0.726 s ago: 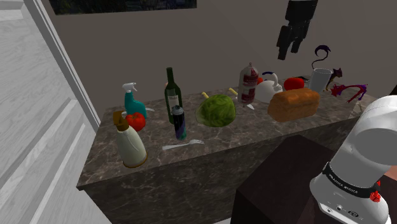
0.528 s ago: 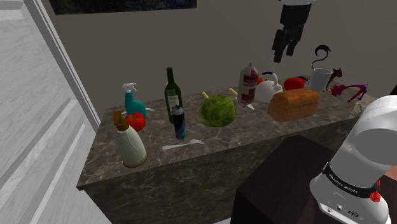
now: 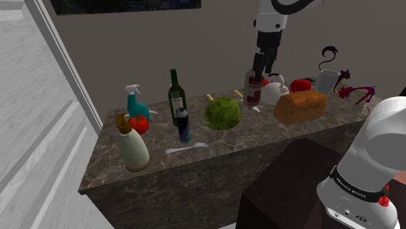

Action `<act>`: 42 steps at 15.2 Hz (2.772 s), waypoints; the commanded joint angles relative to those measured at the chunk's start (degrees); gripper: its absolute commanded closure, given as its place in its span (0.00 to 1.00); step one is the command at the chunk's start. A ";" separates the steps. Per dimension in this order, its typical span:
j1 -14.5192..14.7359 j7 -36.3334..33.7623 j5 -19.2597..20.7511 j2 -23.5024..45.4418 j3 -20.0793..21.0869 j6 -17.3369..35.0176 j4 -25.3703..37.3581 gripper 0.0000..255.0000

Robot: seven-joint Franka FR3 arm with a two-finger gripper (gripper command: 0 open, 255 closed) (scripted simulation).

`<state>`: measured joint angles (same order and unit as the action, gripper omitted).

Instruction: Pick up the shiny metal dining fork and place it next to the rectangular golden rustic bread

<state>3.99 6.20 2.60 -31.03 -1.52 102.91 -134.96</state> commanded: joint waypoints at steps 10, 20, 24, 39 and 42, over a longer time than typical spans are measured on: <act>4.96 5.44 -2.55 20.15 2.45 13.18 4.41 0.00; 8.68 9.67 -3.43 39.30 5.92 20.86 13.56 0.00; 10.17 11.00 -3.05 46.91 7.38 22.68 18.42 0.00; 13.38 12.60 -1.23 62.67 9.25 28.90 26.36 0.00; 13.39 12.60 -1.24 62.67 9.23 28.90 26.36 0.00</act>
<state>17.39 18.65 1.35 29.48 7.82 133.96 -108.88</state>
